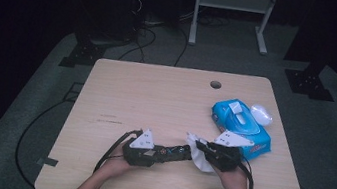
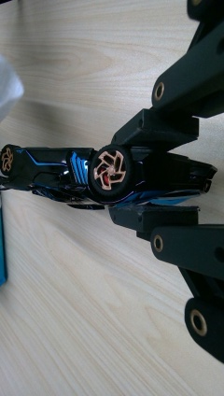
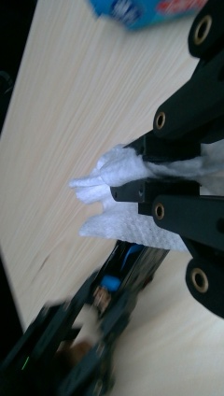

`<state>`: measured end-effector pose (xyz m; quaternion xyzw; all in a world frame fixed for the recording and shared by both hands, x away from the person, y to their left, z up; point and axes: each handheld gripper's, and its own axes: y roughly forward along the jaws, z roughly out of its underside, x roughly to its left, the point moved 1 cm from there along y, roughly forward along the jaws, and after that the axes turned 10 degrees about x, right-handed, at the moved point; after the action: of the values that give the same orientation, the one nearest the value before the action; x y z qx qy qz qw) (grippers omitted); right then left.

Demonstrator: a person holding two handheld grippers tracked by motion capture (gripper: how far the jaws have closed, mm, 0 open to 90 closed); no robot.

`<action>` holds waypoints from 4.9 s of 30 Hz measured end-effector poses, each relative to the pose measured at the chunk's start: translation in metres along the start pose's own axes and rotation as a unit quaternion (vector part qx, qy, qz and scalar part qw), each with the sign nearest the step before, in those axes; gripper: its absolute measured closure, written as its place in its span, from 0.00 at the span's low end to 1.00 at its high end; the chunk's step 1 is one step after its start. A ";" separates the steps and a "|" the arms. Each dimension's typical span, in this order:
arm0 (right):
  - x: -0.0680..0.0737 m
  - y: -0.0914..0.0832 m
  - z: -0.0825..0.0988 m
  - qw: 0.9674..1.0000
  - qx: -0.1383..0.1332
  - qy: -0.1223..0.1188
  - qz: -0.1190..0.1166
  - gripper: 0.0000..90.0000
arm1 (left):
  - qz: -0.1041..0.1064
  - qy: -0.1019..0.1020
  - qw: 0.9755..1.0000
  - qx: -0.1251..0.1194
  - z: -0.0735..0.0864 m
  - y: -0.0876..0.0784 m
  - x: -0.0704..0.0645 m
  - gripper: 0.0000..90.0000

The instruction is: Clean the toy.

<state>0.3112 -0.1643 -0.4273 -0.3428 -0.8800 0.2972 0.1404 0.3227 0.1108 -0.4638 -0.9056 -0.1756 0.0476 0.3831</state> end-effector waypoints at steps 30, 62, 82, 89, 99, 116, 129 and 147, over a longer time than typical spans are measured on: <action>0.005 0.014 -0.001 0.999 0.029 -0.022 -0.015 0.92 | 0.006 -0.029 0.999 0.019 0.008 -0.014 0.005 0.74; 0.019 0.035 -0.002 0.998 0.003 -0.011 -0.055 0.92 | -0.009 -0.016 0.992 0.123 0.000 -0.017 0.010 0.70; -0.013 0.018 0.010 0.997 -0.013 0.062 -0.037 0.92 | -0.006 0.012 0.981 0.193 -0.046 0.015 0.004 0.42; -0.022 0.022 0.017 0.995 0.012 0.087 -0.045 0.92 | -0.001 0.018 0.971 0.238 -0.064 0.025 0.005 0.45; -0.008 0.042 0.015 0.991 0.036 0.083 -0.096 0.92 | -0.001 0.043 0.962 0.271 -0.072 0.033 0.003 0.63; -0.019 0.010 0.000 0.982 -0.072 0.109 -0.137 0.92 | 0.008 0.039 0.990 0.136 -0.079 0.006 -0.005 0.63; -0.003 -0.010 -0.014 0.987 -0.100 0.064 -0.110 0.92 | 0.007 0.037 0.994 0.098 -0.080 0.005 -0.008 0.63; -0.001 -0.016 -0.019 0.990 -0.108 0.047 -0.080 0.93 | 0.004 0.018 0.999 0.041 -0.082 -0.004 -0.008 0.64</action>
<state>0.3117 -0.1664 -0.4026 -0.2978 -0.9239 0.1720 0.1674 0.3321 0.0548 -0.4037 -0.8904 -0.1628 0.0405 0.4231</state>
